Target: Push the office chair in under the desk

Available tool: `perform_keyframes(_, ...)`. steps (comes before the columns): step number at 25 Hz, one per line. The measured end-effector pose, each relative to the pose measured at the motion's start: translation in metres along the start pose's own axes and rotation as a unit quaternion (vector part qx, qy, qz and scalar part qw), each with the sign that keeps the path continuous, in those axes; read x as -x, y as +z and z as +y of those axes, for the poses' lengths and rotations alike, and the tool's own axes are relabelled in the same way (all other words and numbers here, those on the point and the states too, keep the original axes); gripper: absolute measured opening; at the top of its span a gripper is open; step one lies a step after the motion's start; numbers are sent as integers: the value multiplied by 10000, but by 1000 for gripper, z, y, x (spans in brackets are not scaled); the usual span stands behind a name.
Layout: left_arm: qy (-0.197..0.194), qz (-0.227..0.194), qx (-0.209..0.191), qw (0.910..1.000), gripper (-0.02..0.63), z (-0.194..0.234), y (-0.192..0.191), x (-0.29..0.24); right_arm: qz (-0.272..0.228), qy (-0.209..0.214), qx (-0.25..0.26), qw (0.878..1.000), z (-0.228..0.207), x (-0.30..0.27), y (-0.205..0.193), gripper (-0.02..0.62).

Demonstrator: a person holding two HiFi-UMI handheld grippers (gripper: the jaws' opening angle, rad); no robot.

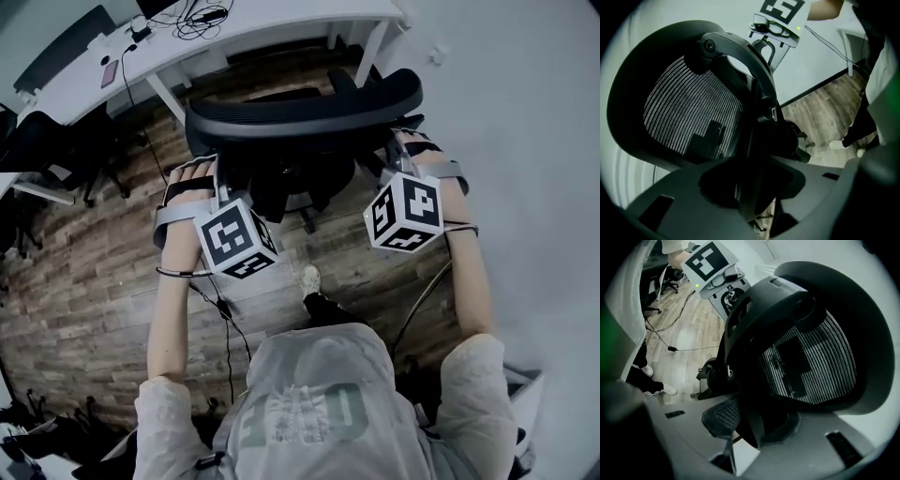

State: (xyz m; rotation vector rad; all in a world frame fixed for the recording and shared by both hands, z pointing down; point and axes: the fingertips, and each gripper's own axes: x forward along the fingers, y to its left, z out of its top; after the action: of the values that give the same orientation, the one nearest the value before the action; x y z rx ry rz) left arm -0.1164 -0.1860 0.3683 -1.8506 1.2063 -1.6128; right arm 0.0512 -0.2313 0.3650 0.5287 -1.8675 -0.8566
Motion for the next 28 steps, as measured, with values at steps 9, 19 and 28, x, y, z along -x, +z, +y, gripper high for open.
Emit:
perform_keyframes(9,197,344,150,9991,164,79,-1,-121,-167,46,132,9998,-89,-126,-21,91)
perform_keyframes(19,270,448,-16,9986,166,174,-34,-229,-145,63,261,9995,-175,-235,-4,69)
perform_keyframes(28,185,241,-168,9994,167,251,-55,-324,32,121,188,9997,-247,-331,3,60)
